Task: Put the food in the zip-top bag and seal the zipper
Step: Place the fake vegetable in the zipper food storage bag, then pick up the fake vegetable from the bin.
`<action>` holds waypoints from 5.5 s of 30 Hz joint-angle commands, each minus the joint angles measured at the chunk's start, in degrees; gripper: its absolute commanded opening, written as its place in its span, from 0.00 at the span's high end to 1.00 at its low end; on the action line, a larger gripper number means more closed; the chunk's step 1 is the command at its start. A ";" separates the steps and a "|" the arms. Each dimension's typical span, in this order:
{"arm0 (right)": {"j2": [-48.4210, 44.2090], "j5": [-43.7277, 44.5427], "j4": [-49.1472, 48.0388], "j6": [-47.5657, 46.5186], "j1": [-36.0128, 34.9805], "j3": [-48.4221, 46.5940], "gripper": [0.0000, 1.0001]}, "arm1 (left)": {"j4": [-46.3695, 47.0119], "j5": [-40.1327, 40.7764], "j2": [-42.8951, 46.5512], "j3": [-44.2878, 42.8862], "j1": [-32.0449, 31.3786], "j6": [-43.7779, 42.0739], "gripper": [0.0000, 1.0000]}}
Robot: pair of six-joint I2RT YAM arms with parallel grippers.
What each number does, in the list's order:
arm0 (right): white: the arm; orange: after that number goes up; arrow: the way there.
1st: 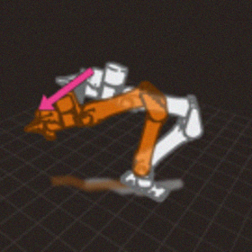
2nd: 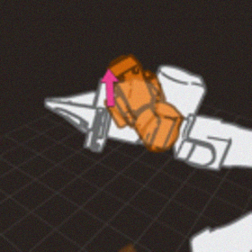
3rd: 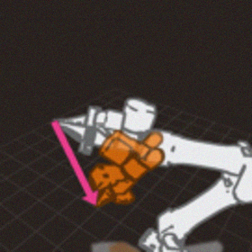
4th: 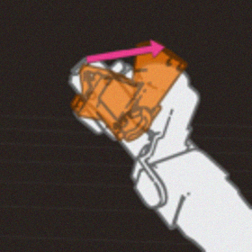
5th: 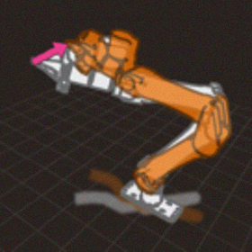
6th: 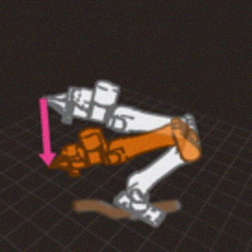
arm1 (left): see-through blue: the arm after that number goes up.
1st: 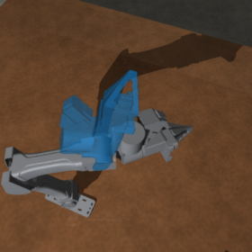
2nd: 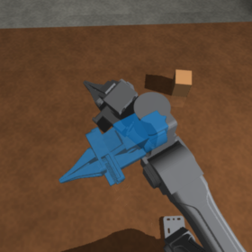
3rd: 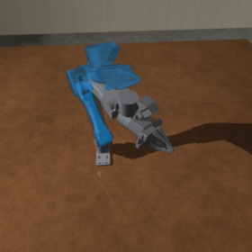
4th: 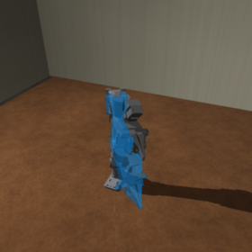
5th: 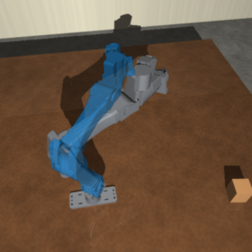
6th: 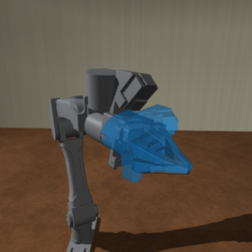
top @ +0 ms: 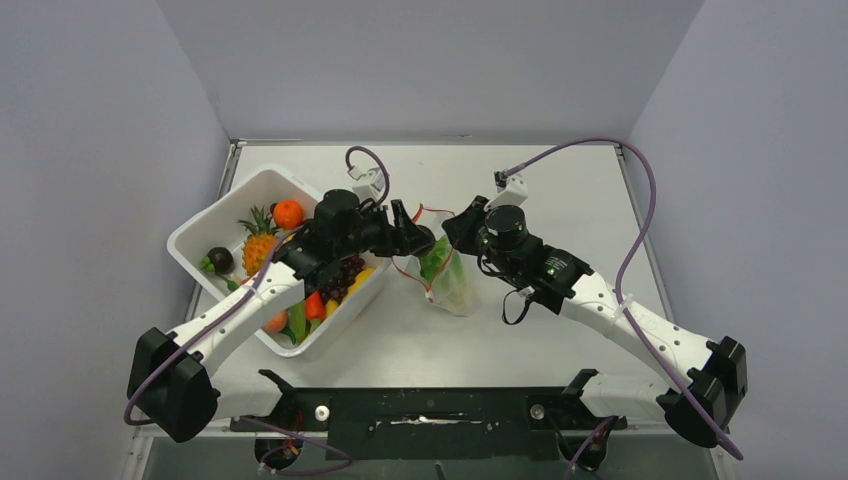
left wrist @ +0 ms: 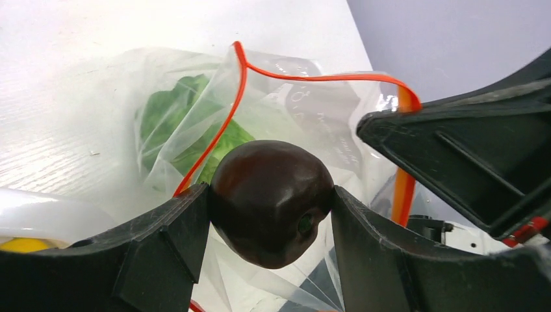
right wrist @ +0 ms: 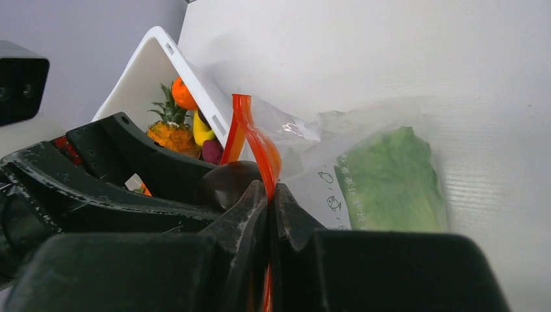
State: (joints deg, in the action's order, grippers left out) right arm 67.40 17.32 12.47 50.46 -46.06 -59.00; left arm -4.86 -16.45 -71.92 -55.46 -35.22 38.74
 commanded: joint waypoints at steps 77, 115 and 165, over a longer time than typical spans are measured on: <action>1.36 1.45 9.27 -14.47 2.03 -6.90 1.00 | -1.91 5.05 1.69 -3.12 1.12 -8.57 0.47; -1.20 -3.14 5.80 -15.47 1.86 -4.31 1.00 | -29.47 27.49 8.01 -0.80 30.35 -17.97 0.33; -7.25 -2.74 3.35 -18.77 1.98 0.05 1.00 | -39.80 35.51 -3.14 -0.83 40.94 -8.21 0.05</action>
State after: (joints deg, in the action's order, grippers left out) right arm 62.76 12.93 19.73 32.97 -44.27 -58.65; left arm -48.29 18.41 -74.35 -56.95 5.37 29.47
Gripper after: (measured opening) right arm 0.031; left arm 0.944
